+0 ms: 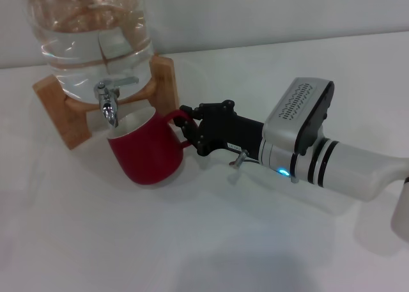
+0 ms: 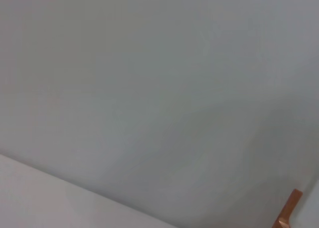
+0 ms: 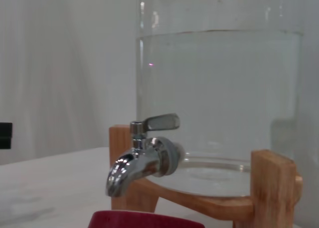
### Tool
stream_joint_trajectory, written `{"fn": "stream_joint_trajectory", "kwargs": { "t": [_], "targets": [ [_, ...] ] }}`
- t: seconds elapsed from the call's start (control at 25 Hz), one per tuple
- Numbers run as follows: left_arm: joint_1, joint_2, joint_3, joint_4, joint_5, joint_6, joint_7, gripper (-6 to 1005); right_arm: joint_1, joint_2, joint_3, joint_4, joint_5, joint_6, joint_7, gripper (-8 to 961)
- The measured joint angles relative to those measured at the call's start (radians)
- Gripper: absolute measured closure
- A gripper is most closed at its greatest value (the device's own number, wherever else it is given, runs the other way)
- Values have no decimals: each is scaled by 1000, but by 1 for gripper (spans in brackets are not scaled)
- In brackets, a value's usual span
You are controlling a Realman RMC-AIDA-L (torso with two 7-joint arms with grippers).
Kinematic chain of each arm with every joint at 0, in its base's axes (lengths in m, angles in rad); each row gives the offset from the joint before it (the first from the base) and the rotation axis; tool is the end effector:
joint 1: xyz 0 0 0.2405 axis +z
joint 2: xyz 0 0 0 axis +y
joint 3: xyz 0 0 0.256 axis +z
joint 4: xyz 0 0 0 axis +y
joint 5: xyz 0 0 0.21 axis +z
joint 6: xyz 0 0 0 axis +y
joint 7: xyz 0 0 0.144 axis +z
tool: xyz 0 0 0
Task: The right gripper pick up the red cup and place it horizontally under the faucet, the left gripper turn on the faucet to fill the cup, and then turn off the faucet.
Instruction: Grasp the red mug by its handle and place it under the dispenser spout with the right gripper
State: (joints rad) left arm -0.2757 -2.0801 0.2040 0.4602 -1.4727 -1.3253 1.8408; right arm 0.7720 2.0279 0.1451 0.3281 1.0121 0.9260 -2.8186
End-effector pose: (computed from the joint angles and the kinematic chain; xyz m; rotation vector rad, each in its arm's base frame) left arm -0.3934 0.2731 0.0637 -1.6470 -1.0824 -0.9636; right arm 0.2061 0.3664 -0.1112 -2.3361 0.3832 0.7353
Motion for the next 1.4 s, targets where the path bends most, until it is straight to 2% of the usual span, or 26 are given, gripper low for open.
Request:
{"fn": "stream_joint_trajectory", "kwargs": {
  "t": [0.84,1.4],
  "targets": [
    [-8,0,-4,-2,0,10,0,278,-1,0,10,23,-56,7,-38,806],
    [-13,2,-5,-11,0,12,11,278,9,0,29,34,-61,-37,-62,807]
  ]
}}
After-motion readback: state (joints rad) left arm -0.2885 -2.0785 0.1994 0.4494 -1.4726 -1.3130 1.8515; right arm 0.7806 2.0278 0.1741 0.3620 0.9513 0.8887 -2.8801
